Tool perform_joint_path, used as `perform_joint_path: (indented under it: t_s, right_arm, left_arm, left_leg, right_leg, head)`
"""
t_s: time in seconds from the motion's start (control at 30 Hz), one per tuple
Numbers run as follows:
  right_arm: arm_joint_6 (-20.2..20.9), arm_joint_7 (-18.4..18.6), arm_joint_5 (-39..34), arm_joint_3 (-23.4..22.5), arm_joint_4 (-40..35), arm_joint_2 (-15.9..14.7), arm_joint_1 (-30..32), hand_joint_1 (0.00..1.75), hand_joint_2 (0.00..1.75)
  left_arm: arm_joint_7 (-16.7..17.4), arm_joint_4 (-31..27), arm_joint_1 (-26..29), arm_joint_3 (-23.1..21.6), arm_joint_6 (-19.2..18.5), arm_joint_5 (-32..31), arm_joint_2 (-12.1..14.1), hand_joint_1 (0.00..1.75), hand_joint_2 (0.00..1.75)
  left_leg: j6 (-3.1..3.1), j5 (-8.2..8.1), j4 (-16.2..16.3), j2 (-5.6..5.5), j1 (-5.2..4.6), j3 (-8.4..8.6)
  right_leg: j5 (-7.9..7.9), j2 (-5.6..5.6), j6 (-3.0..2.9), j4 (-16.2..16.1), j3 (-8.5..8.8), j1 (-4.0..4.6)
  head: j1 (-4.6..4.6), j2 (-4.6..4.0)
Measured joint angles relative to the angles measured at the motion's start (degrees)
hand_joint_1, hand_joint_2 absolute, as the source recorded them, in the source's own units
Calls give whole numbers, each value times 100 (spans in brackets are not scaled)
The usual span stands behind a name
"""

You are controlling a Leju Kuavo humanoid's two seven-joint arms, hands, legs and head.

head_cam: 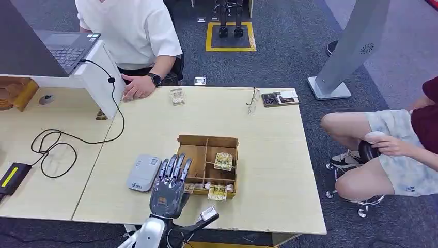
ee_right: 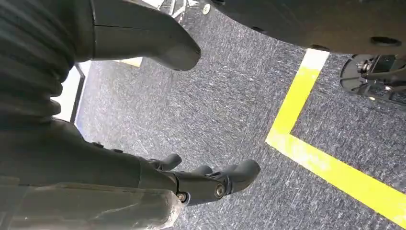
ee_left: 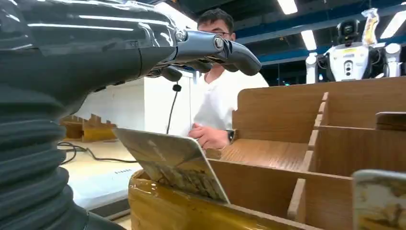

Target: Pass the card to the sensor for recognition and then transmit it.

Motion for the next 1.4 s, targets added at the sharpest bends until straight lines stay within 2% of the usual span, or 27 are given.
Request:
perform_joint_path:
  t_s: [0.33,0.47,0.5,0.53,0.57,0.63,0.77,1.4]
  right_arm:
    - [0,11,0,0,0,0,0,0,175]
    - [0,9,2,0,0,0,-1,0,175]
    - [0,9,2,0,0,0,-1,0,175]
    - [0,7,2,0,0,0,-1,0,175]
    - [0,-2,2,0,0,0,0,0,175]
    - [-2,-11,2,0,0,0,-1,0,175]
    - [-2,-42,7,0,0,0,0,0,175]
    - [-2,-61,42,0,0,0,-4,0,175]
  left_arm:
    - [-131,0,37,94,184,0,-57,0,175]
    - [-396,-7,85,166,404,41,-90,0,175]
    - [-519,-19,104,194,409,107,-98,7,175]
    - [-626,-61,133,216,411,174,-105,138,175]
    - [-730,-116,168,238,411,245,-109,175,175]
    - [-898,-228,227,302,411,319,-122,175,175]
    - [-1020,-291,284,378,411,330,-133,175,175]
    - [-922,-94,180,404,409,83,-109,175,175]
  left_leg:
    - [0,0,0,0,1,1]
    - [0,0,0,0,0,0]
    - [0,0,0,0,0,0]
    - [0,0,0,0,0,0]
    - [0,0,0,0,0,0]
    - [0,0,0,0,0,0]
    - [0,0,0,0,0,0]
    - [0,0,0,0,0,2]
  right_leg:
    - [0,0,0,1,0,0]
    - [0,0,0,1,0,0]
    - [0,0,0,1,0,0]
    - [0,0,0,1,0,0]
    - [0,0,0,0,0,0]
    - [0,0,0,0,0,0]
    - [0,0,0,0,0,0]
    - [0,1,0,1,2,0]
  head:
    - [-2,0]
    - [0,0]
    - [-2,0]
    - [0,0]
    - [-2,0]
    - [0,0]
    - [0,0]
    - [0,0]
